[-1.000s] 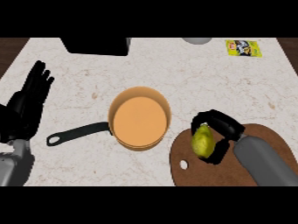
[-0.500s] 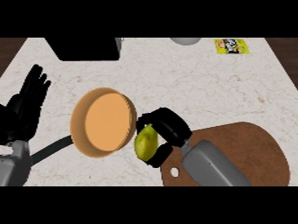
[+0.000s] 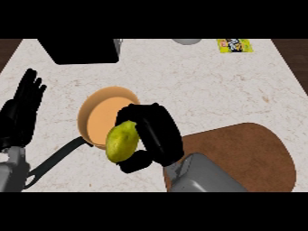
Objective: Pick the pear from the cutting board and place it in the pot
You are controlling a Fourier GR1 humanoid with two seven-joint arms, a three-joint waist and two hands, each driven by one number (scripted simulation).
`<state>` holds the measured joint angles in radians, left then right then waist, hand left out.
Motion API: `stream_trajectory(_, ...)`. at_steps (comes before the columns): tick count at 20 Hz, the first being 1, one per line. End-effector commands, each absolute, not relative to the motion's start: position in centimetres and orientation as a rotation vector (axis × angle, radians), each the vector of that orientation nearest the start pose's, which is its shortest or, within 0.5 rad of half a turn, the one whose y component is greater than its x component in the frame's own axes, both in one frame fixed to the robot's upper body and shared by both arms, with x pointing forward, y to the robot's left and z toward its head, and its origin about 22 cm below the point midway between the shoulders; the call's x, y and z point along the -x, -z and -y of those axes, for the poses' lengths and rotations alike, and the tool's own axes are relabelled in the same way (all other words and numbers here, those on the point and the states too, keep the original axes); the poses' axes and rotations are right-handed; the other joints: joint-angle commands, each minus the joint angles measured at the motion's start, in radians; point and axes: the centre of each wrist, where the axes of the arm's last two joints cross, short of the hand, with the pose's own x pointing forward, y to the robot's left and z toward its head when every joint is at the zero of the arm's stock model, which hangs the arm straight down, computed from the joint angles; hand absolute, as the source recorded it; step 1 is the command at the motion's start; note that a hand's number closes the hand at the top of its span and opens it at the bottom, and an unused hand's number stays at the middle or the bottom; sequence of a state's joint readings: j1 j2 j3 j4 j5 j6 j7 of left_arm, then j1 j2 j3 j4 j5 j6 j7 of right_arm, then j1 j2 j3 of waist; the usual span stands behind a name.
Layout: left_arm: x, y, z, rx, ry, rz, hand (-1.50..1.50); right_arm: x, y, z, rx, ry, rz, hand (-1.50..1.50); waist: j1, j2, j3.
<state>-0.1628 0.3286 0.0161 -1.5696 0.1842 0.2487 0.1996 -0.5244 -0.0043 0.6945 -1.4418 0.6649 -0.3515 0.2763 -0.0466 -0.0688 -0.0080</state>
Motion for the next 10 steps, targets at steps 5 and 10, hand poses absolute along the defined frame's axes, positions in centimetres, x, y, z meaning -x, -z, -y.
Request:
stream_trajectory(5, -27.9, -6.7, -28.3, -0.225, -0.091, 1.568, 0.0, -20.6, -13.9, -0.3, 0.481, -0.684, 1.901, 1.5, 0.021, 0.028, 0.003)
stream_trajectory(10, -27.9, -7.0, -28.4, -0.201, -0.06, 1.607, 0.0, -18.7, -17.5, -2.0, 0.606, -0.59, 1.846, 1.5, 0.059, 0.051, 0.004)
